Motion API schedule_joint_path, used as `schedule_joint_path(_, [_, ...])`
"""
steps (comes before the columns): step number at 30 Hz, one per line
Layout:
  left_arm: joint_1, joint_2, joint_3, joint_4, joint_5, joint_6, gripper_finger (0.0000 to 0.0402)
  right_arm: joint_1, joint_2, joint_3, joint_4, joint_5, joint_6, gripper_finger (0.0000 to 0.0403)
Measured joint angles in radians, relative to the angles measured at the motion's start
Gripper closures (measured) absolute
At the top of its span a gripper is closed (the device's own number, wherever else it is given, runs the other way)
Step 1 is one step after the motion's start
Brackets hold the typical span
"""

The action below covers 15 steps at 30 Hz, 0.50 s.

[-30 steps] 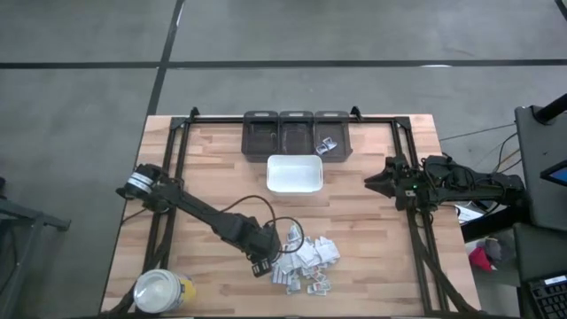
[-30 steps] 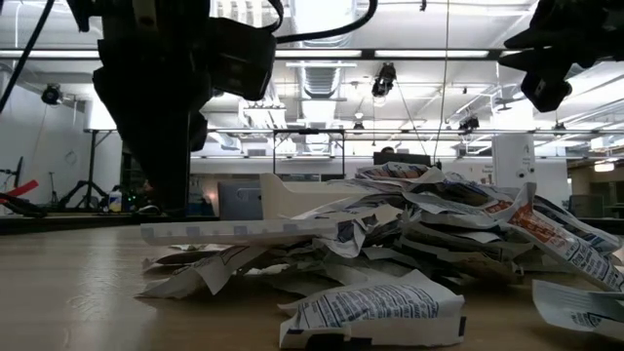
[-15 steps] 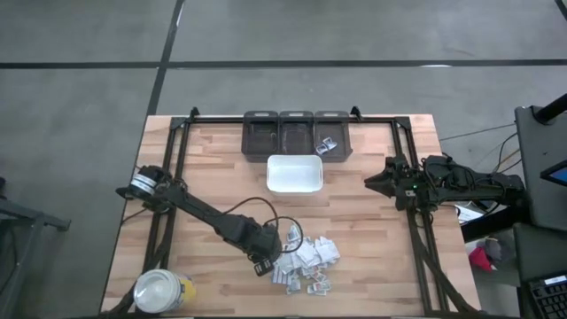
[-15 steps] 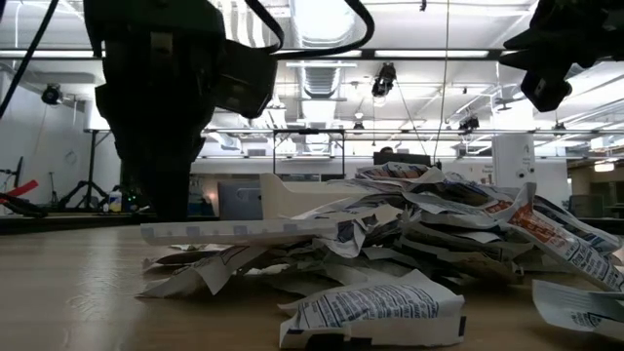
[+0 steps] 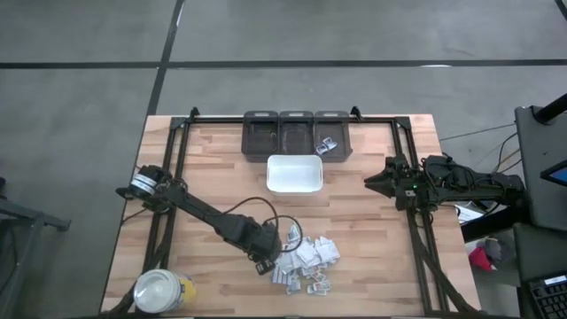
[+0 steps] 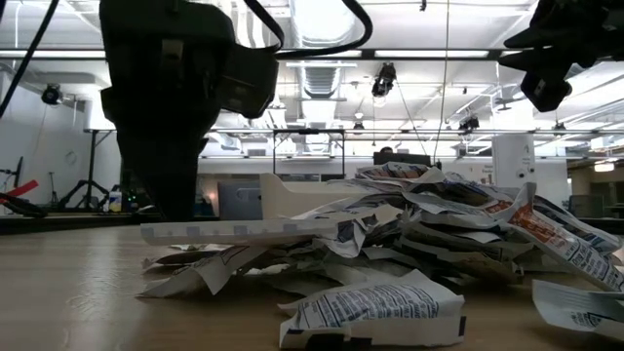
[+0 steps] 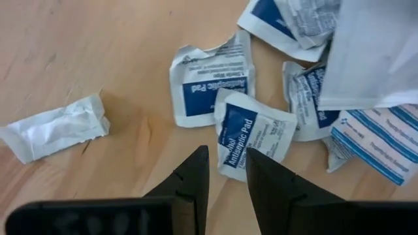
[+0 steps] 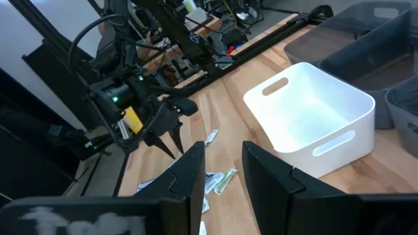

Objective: Pick & Place First Aid Supplies
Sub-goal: Put the white alcohol pad into the right black bin

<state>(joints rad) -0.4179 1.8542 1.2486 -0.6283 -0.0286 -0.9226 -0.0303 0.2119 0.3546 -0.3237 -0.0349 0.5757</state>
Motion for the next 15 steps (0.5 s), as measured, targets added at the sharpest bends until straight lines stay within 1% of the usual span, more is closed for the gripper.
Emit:
schedule_joint_path(3, [0.001, 0.000, -0.014, 0.009, 0.000, -0.028, 0.0307, 0.000, 0.000, 0.000, 0.000, 0.000, 0.000, 0.0303])
schedule_joint_path(15, [0.001, 0.045, -0.016, 0.052, 0.002, -0.032, 0.0307, 0.000, 0.000, 0.000, 0.000, 0.000, 0.000, 0.0308])
